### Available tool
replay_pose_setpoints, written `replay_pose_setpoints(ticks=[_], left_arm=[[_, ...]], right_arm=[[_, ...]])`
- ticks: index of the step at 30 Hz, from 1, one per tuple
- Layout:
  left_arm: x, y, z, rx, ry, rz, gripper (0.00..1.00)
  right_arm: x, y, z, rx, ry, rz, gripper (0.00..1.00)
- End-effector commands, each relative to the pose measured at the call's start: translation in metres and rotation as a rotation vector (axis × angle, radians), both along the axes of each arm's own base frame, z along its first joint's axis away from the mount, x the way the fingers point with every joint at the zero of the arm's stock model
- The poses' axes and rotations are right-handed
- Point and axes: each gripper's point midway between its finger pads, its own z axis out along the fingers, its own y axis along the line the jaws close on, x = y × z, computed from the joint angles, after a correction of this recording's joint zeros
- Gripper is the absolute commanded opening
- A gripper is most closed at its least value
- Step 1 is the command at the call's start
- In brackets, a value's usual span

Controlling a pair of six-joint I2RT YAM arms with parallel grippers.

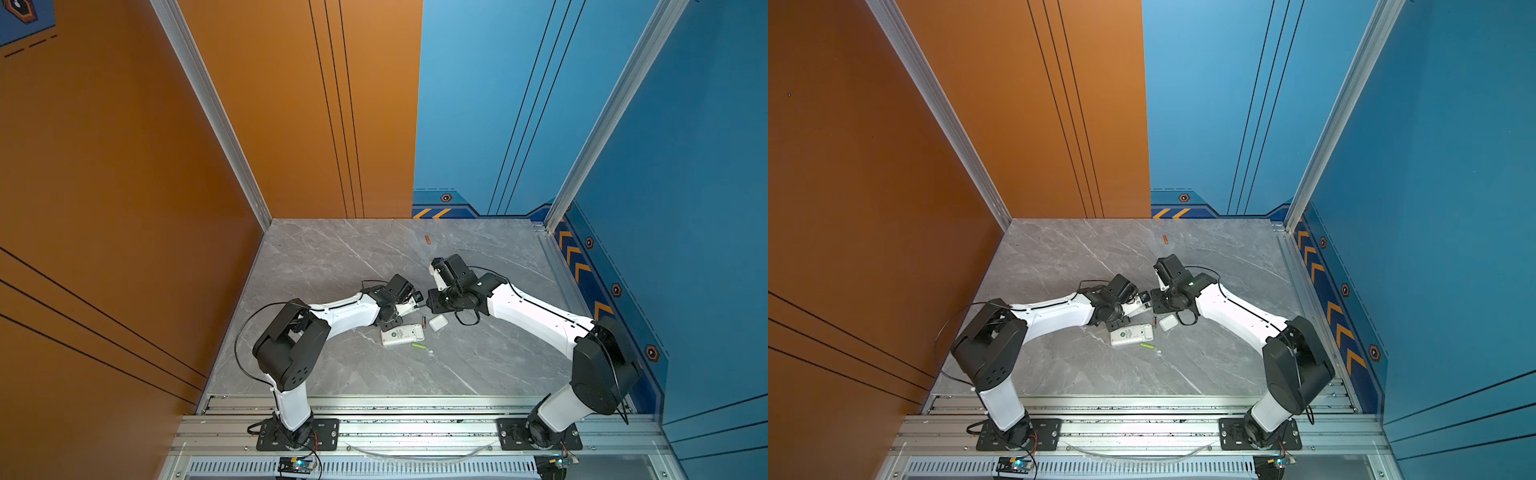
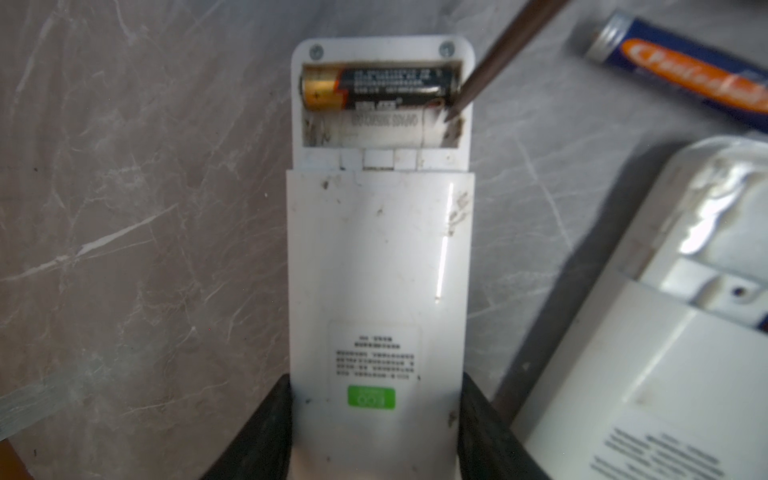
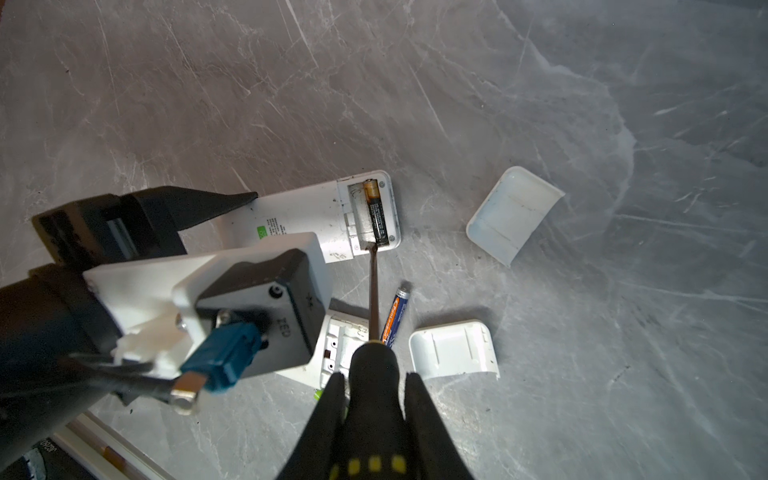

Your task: Unload the batteries from the remote control

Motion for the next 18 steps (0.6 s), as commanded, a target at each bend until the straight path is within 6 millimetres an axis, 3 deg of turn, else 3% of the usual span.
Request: replay_pose_setpoints(ticks=[1, 11, 15, 18], left_arm=[[-0.002, 0.002, 0.007, -0.011, 0.001, -0.011, 0.12], [-0.003, 0.002, 0.005, 0.004, 0.004, -0.02, 0.11], [-0.003, 0.001, 0.006, 0.003, 0.005, -0.018, 0.12], [-0.005, -0.002, 0.006, -0.003, 0.01, -0.021, 0.11]], right_arm=[[0.005, -0.012, -0.001, -0.057, -0.014, -0.013, 0.0], [0.0, -0.016, -0.001, -0.223, -0.057, 0.045, 0.0], [-0.009, -0.002, -0.004, -0.318, -0.11, 0.093, 0.0], [-0.011, 0.012, -0.005, -0.268, -0.142, 0.073, 0.0]])
